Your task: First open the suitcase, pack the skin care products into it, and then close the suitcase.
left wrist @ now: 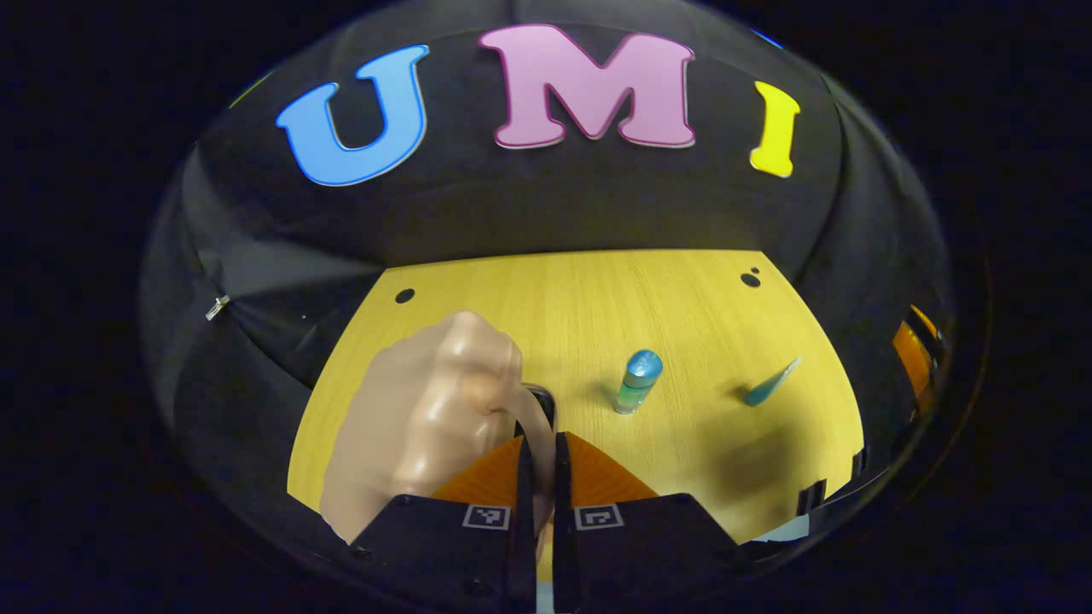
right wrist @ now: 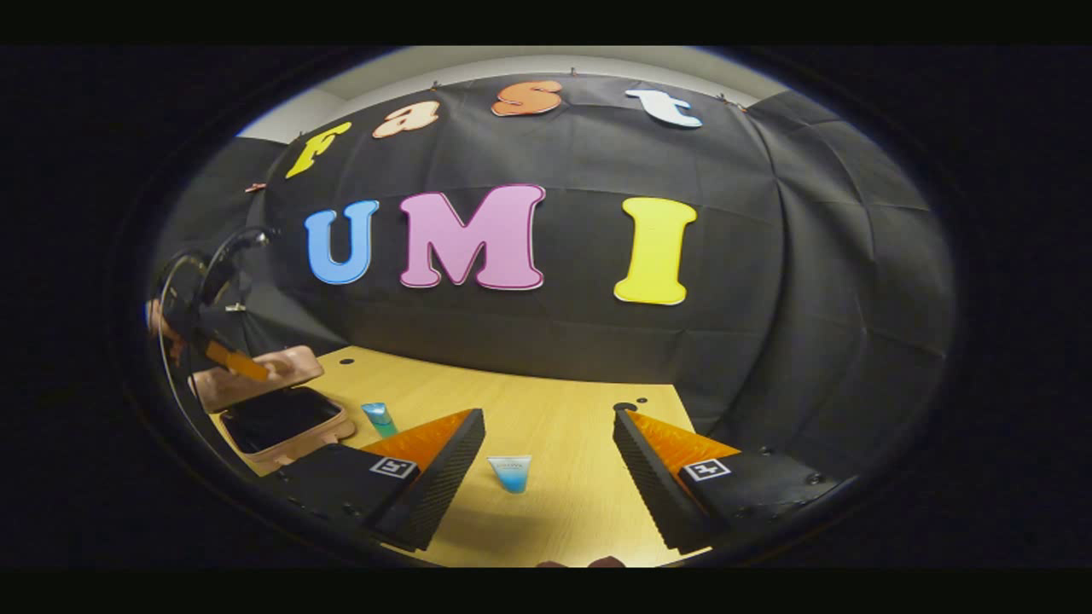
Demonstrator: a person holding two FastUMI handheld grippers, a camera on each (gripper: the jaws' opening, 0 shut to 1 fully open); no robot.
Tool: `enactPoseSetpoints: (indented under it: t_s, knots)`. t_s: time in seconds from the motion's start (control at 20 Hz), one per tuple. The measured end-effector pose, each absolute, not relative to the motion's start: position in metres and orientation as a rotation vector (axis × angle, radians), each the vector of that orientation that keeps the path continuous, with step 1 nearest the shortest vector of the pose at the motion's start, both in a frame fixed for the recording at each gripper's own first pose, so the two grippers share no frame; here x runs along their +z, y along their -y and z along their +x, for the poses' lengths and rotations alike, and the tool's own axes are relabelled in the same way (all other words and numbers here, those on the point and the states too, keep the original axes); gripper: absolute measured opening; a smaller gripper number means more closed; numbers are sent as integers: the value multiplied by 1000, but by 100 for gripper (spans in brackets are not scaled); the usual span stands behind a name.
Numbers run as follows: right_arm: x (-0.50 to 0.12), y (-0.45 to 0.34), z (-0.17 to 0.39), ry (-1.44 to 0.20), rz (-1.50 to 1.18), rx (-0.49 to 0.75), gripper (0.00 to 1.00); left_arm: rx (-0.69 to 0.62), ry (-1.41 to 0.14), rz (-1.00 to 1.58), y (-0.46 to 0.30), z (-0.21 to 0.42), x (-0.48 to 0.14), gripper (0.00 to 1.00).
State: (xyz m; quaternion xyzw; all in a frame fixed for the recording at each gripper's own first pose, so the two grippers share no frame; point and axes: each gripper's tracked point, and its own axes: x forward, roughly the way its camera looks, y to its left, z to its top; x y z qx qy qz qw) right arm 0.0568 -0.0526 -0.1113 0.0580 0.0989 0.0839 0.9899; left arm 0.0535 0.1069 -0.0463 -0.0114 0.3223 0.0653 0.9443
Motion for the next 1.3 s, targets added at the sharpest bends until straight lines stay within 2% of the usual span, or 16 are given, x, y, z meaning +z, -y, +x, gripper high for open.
enactPoseSetpoints:
  t_s: [0.3,0.6,0.8,0.95,1.3]
  knots:
    - [-92,31,59,-184,123,113,97,229,-535,48,-228,45,15,10]
    - [-74,-18,58,-194,109,43,96,298,-482,36,-366,34,20,10]
    - [-62,-49,59,-190,93,-4,96,316,-454,-29,-464,40,-17,10]
    - [-61,-70,57,-215,87,-45,96,338,-509,-123,-533,49,-84,10]
    - [-67,-85,40,-301,114,-130,96,284,-622,-302,-594,68,-217,10]
